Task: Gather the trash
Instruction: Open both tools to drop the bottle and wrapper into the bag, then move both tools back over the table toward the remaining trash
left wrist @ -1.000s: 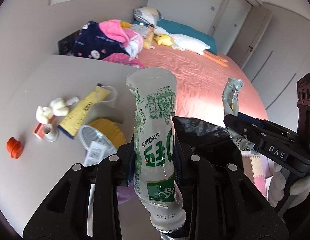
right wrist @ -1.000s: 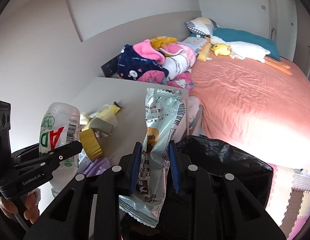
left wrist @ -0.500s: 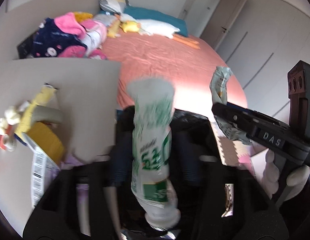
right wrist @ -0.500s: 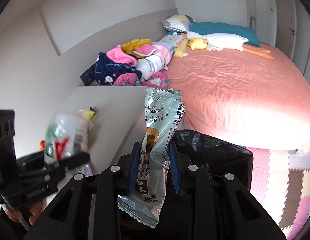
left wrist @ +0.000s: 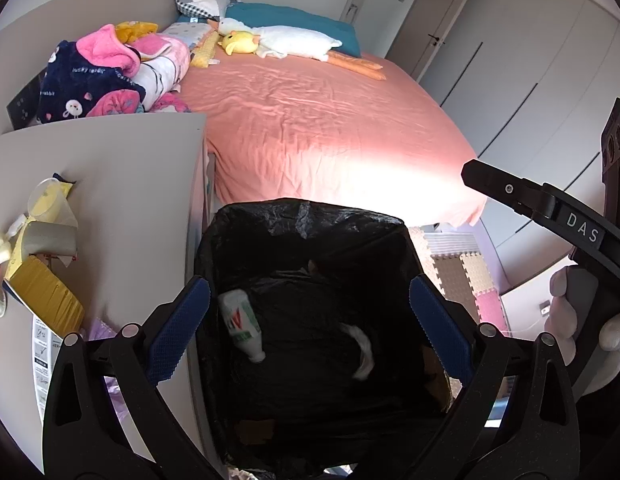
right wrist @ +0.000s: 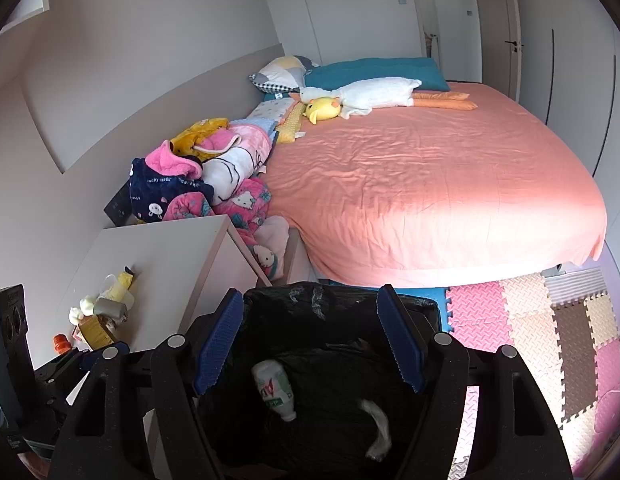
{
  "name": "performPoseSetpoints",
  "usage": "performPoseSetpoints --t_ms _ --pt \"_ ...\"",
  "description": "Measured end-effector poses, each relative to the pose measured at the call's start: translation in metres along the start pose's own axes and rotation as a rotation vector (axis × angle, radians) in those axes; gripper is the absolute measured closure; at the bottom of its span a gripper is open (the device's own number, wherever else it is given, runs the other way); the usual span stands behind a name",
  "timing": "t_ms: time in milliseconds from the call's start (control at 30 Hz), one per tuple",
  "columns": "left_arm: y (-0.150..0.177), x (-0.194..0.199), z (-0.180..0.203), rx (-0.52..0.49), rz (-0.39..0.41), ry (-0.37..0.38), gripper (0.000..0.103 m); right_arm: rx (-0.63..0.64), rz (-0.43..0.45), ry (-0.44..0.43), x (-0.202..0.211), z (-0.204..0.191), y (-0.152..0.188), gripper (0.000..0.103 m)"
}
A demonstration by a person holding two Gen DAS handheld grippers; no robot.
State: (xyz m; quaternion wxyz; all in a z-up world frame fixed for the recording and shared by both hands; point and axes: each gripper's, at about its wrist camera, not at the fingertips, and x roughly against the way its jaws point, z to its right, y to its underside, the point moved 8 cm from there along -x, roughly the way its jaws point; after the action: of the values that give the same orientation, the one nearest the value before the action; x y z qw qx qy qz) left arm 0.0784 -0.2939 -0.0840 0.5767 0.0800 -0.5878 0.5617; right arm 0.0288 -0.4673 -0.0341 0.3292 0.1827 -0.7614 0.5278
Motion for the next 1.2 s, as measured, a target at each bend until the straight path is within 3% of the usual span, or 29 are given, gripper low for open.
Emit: performPoseSetpoints --t_ms 600,1200 --pt "0.0 0.007 -0.018 0.012 0.009 -0.027 0.007 0.028 -0.027 -0.051 -0.014 -0.027 0.001 0.033" --pt "0.014 0.04 -0.062 0.096 0.047 -0.112 0.006 0.131 -0.079 -0.153 -0.03 -0.094 0.015 0.033"
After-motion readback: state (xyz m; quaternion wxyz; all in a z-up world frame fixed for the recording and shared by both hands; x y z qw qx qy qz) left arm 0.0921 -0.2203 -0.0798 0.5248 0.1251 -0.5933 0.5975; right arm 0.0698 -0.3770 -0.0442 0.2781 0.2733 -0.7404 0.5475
